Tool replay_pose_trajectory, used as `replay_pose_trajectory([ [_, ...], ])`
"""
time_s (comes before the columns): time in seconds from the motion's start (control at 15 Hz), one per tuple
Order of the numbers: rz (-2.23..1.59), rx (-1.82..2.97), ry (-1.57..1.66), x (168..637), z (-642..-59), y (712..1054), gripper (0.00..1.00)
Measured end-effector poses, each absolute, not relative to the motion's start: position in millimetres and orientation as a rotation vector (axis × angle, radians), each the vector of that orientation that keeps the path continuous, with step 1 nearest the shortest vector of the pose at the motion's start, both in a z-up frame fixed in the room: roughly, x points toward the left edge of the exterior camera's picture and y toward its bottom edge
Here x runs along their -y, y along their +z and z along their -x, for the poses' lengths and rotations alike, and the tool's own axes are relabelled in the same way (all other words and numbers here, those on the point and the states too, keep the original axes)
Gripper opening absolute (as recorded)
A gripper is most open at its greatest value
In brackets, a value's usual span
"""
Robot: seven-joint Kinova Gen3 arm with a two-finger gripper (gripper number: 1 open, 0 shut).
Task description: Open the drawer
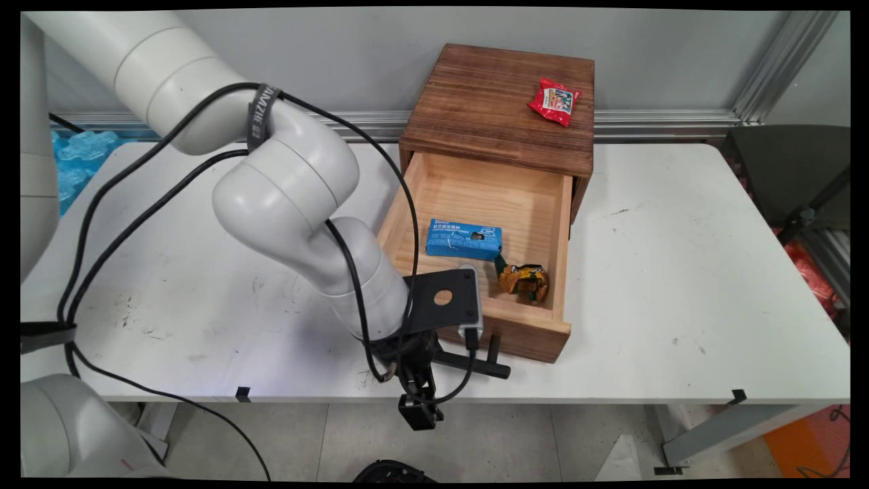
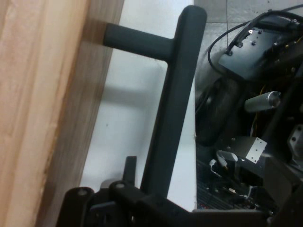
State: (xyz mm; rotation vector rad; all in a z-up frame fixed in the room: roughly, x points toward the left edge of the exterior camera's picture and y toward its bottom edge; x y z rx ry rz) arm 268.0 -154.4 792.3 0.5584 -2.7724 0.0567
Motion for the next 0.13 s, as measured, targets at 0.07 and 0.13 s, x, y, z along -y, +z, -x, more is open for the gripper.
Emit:
replay_pose_trajectory([
  [0.07, -0.558, 2.772, 0.055, 153.6, -267.4, 792.2, 1.0],
  [0.13, -0.558, 2.771, 0.053, 152.6, -266.6, 792.1, 1.0],
])
